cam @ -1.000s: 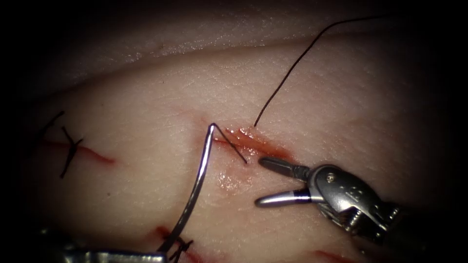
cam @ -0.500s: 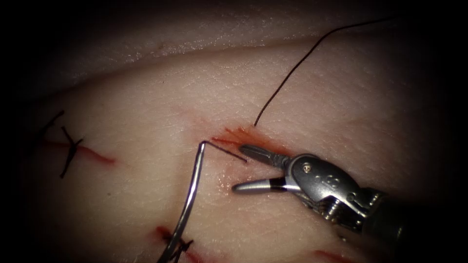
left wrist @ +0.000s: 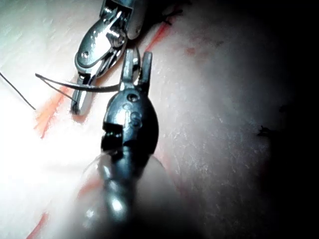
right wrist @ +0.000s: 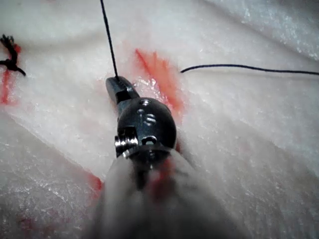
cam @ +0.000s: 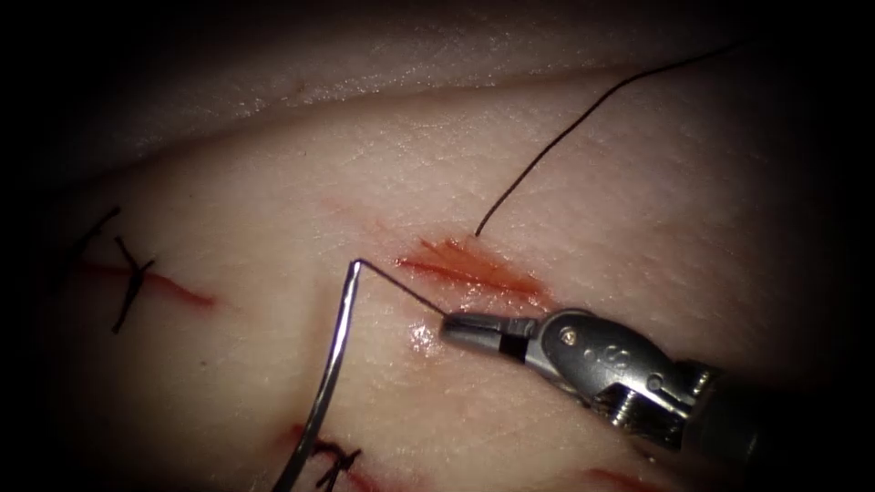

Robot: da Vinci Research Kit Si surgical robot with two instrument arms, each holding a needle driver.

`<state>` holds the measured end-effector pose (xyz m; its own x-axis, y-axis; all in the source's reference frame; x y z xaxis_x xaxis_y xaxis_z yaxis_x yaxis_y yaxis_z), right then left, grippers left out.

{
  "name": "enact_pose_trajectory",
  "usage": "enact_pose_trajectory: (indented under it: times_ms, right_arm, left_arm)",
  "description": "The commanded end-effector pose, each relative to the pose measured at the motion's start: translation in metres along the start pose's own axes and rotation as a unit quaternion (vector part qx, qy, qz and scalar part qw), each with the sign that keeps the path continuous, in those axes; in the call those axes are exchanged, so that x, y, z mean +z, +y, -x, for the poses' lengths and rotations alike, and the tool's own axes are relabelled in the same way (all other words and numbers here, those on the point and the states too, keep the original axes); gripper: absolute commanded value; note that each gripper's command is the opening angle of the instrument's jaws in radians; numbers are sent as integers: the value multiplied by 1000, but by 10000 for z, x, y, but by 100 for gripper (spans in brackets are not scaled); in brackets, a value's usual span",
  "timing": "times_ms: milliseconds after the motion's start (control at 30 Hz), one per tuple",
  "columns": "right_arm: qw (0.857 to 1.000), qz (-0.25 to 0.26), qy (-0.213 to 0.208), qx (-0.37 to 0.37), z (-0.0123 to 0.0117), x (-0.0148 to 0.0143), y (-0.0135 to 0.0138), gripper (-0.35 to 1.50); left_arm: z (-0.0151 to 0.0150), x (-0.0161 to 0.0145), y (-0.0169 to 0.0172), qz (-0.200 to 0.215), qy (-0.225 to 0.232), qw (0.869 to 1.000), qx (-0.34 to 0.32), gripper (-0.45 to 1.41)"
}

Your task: Wound Closure

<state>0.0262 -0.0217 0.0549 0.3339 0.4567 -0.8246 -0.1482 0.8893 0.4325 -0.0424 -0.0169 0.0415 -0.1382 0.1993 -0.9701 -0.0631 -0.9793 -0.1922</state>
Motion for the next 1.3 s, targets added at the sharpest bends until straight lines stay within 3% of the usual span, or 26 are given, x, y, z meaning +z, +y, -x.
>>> enact_pose_trajectory:
  times_ms: [33,200,333,433,500,533,633,733,833,933,1033,1167,1200,1233,1300]
  right_arm:
    - [1000,-3,2,-2,-2,5,-19,-35]
    - [1000,-27,9,-3,-30,-2,-93,-35]
    - [999,-32,13,-3,-48,1,-108,-35]
    - [999,-30,16,-9,-60,2,-98,-28]
    - [999,-26,24,-21,-65,0,-87,47]
    - [999,-19,30,-31,-69,-5,-76,99]
    - [998,-3,31,-59,-78,-19,-58,120]
    - [995,15,34,-91,-85,-29,-44,121]
    - [992,28,28,-122,-91,-33,-30,118]
    - [983,73,-28,-169,-87,-17,-11,118]
    - [976,83,-71,-189,-59,17,8,104]
    - [975,73,-73,-199,-39,33,13,94]
    - [974,66,-73,-202,-34,38,12,81]
    - [974,60,-75,-206,-28,43,10,49]
    - [974,53,-73,-208,-24,45,10,-35]
  left_arm:
    - [11,9,2,-8,-2,1000,-5,-45]
    - [29,2,37,-40,2,999,-21,-45]
    - [17,-8,52,-49,7,998,-23,-45]
    - [2,-15,51,-57,13,998,-31,-45]
    - [-5,-20,44,-67,20,997,-36,-45]
    - [-12,-30,32,-88,22,995,-36,-45]
    - [-20,-56,7,-131,30,990,-36,-45]
    - [-18,-76,-7,-152,24,987,-43,-45]
    - [-12,-91,-15,-166,14,985,-45,-45]
    - [-1,-90,-18,-173,10,984,-40,-45]
    - [3,-78,-13,-168,17,985,-35,-45]
    - [3,-77,-14,-166,17,985,-35,-45]
    - [3,-77,-14,-166,18,985,-35,-45]
    - [3,-77,-14,-166,17,985,-35,-45]
    - [3,-77,-14,-166,17,985,-35,-45]
